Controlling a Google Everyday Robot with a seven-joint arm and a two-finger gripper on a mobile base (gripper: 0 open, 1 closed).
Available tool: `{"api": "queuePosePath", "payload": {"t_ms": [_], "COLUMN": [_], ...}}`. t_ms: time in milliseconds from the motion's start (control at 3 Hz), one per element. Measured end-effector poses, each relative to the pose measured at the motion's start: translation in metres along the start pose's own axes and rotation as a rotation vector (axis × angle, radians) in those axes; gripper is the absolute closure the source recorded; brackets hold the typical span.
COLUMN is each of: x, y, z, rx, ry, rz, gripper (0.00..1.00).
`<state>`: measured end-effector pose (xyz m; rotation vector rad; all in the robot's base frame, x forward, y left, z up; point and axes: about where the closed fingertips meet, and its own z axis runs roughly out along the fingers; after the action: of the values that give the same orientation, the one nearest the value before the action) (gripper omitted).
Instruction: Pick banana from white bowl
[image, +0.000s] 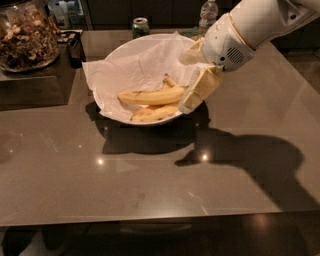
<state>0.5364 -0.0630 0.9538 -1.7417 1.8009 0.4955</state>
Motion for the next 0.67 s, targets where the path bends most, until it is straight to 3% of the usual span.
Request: {"api": "queuePosePath", "payload": {"t_ms": [667], "x": [-0.007], "y": [-0.013], "z": [0.018], "rx": [-0.033], "ry": [-0.037], "rz": [-0.005], "gripper": [0.2]}}
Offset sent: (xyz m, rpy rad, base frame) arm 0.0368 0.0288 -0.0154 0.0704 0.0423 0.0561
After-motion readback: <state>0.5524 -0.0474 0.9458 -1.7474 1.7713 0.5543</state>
